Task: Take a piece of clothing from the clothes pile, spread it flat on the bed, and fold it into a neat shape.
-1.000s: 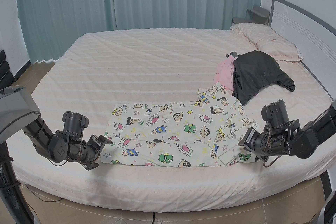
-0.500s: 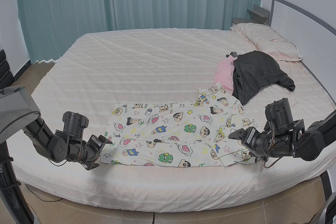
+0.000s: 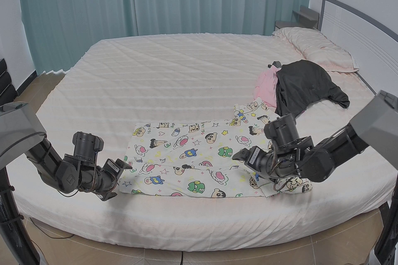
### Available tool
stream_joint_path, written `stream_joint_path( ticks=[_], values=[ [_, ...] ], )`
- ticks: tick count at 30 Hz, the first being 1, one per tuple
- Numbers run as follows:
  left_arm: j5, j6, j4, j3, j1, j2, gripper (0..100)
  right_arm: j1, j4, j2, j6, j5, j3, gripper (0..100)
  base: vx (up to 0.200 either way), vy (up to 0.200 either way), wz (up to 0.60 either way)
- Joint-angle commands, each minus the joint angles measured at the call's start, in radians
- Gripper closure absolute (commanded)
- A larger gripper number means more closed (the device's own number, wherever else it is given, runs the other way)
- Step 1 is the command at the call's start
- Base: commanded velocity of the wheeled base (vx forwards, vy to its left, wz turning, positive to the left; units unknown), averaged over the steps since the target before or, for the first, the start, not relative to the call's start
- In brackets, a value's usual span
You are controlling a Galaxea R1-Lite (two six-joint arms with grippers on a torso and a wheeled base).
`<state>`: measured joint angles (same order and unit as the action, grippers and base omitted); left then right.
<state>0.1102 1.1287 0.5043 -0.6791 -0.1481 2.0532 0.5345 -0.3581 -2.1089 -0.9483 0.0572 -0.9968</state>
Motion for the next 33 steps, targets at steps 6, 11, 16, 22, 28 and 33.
stream_joint_path(
  ticks=[6, 11, 16, 22, 28, 33],
  values=[
    [-0.001, 0.000, 0.030, 0.020, 0.002, -0.010, 0, 0.027, 0.064, -0.252, 0.010, 0.009, -0.240, 0, 0.000, 0.000, 0.00],
    [-0.001, 0.000, 0.031, 0.020, 0.004, -0.007, 0, 0.019, 0.062, -0.286, 0.010, 0.010, -0.293, 0, 0.000, 0.000, 0.00],
    [-0.001, 0.000, 0.031, 0.020, 0.004, -0.008, 0, 0.010, 0.056, -0.301, 0.006, 0.012, -0.339, 0, 0.000, 0.000, 0.00],
    [-0.001, -0.001, 0.031, 0.020, 0.002, -0.007, 0, 0.010, 0.053, -0.286, 0.017, 0.013, -0.347, 0, 0.000, 0.000, 0.00],
    [-0.003, -0.006, 0.031, 0.020, 0.004, -0.008, 0, 0.019, 0.059, -0.227, 0.019, 0.013, -0.325, 0, 0.000, 0.000, 0.00],
    [-0.009, -0.020, 0.031, 0.020, 0.007, -0.027, 0, 0.047, 0.062, -0.134, 0.052, 0.012, -0.233, 0, 0.000, 0.000, 0.00]
  ],
)
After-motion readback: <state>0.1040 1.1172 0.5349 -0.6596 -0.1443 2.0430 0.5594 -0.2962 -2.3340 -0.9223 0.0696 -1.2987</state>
